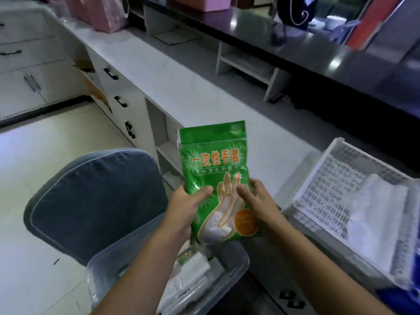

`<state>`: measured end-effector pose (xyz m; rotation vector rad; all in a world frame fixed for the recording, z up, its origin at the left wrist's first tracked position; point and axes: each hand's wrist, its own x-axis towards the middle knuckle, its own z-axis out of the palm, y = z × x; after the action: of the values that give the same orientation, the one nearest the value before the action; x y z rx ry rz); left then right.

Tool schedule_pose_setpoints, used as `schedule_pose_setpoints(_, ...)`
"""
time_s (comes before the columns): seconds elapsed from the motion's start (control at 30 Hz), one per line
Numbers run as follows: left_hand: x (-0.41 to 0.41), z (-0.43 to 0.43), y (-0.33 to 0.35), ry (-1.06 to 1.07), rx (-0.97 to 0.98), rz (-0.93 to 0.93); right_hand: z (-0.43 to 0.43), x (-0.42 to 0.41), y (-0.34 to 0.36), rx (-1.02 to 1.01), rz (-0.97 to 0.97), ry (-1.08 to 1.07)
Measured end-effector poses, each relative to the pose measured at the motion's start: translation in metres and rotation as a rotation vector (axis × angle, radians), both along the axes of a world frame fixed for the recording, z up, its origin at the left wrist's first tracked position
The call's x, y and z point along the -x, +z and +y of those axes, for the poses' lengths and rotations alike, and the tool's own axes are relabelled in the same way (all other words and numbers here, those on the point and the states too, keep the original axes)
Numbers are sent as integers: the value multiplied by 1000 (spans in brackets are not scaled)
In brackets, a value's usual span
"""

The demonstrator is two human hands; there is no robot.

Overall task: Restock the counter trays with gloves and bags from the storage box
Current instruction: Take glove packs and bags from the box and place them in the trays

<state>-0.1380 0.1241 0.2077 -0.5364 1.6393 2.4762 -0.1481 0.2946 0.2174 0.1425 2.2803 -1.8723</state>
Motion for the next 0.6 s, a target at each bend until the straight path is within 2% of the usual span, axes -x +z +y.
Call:
schedule_pose_setpoints(0.13, 13, 65, 23, -146, -47, 32, 60, -13, 26, 27, -10, -18)
schedule_pose_setpoints(0.27, 14, 139, 44, -265, -38, 77, 130, -30, 43, 148, -24, -197)
schedule_pose_setpoints(0.4, 7, 222, 57, -392, -7, 150, 210, -55, 58, 297, -87, -236)
schedule_pose_setpoints(0.6, -12, 361, 65, -580, 32, 243, 352, -91, 68, 192, -42, -404)
